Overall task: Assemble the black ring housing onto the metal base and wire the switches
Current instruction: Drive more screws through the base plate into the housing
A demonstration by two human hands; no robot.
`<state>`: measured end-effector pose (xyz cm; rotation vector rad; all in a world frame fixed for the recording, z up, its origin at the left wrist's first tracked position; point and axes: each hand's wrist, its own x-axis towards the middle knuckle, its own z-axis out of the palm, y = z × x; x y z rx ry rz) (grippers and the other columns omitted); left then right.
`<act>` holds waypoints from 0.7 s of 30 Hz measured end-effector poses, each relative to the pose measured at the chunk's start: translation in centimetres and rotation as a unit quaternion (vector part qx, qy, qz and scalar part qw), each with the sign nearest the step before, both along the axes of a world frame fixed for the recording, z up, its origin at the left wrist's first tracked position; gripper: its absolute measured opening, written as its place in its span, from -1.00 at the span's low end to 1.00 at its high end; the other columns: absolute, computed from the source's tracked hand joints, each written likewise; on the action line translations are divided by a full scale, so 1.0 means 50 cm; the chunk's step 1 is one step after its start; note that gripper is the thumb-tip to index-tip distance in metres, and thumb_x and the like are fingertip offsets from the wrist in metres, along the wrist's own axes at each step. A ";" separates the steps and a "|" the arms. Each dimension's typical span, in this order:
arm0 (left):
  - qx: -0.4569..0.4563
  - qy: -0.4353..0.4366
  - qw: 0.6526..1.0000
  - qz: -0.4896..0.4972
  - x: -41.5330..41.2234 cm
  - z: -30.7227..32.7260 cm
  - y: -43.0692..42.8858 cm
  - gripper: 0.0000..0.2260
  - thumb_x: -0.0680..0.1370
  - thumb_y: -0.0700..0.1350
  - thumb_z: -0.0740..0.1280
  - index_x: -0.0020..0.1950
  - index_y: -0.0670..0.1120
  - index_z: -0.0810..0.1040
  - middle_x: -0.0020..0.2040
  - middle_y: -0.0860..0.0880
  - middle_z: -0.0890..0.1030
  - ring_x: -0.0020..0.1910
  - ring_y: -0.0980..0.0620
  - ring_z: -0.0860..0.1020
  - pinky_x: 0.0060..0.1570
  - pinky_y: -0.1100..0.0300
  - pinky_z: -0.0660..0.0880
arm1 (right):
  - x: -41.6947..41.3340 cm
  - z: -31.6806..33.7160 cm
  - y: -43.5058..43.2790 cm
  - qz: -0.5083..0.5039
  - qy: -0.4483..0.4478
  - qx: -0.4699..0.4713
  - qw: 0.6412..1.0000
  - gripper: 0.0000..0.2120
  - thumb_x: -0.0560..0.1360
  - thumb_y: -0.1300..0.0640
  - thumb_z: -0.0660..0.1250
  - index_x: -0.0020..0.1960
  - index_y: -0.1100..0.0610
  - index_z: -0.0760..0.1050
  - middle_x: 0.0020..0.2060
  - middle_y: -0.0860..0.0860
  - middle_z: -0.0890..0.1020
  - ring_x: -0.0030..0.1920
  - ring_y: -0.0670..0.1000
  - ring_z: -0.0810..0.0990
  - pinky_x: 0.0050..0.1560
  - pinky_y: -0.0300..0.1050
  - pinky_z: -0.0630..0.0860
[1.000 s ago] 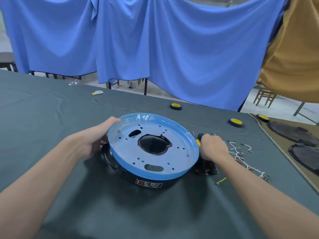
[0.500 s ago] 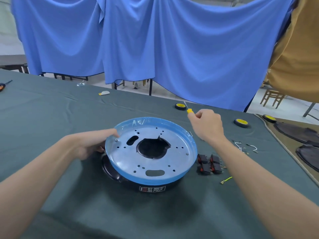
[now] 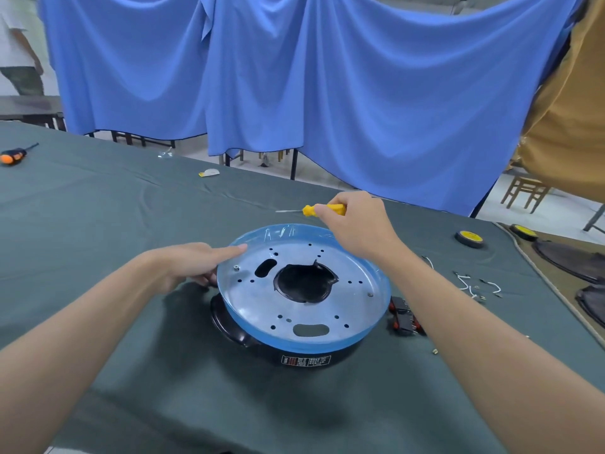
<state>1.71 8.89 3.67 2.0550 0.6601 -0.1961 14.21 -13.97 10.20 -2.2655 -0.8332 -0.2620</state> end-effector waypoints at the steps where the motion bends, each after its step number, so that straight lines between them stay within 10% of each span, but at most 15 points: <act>1: -0.003 -0.003 1.000 -0.001 0.000 -0.002 0.001 -0.30 0.50 0.42 0.18 0.09 -0.21 0.66 0.04 -0.16 0.68 -0.01 -0.09 0.55 0.21 0.08 0.31 | -0.004 0.003 0.003 0.009 0.003 0.007 1.000 -0.70 0.53 -0.06 0.31 -0.21 0.16 0.52 -0.44 0.00 0.46 -0.32 0.04 0.42 -0.29 -0.11 0.35; 8: -0.071 -0.104 0.992 0.007 0.006 -0.019 0.010 -0.44 0.52 0.32 0.27 -0.02 -0.18 0.67 -0.06 -0.13 0.68 -0.12 -0.14 0.54 0.16 0.09 0.41 | -0.029 0.012 0.028 0.094 0.089 0.143 0.981 -0.77 0.52 0.04 0.36 -0.16 0.22 0.54 -0.47 -0.14 0.60 -0.35 0.00 0.43 -0.36 -0.09 0.42; 21: -0.276 -0.347 0.893 0.077 0.058 -0.081 -0.022 -0.74 0.54 0.02 0.37 -0.01 -0.17 0.70 -0.08 -0.14 0.70 -0.15 -0.06 0.65 -0.21 0.15 0.57 | -0.051 0.010 0.133 0.196 0.083 0.093 0.973 -0.79 0.62 0.09 0.21 -0.04 0.25 0.34 -0.30 0.12 0.65 -0.29 -0.02 0.68 -0.30 -0.13 0.64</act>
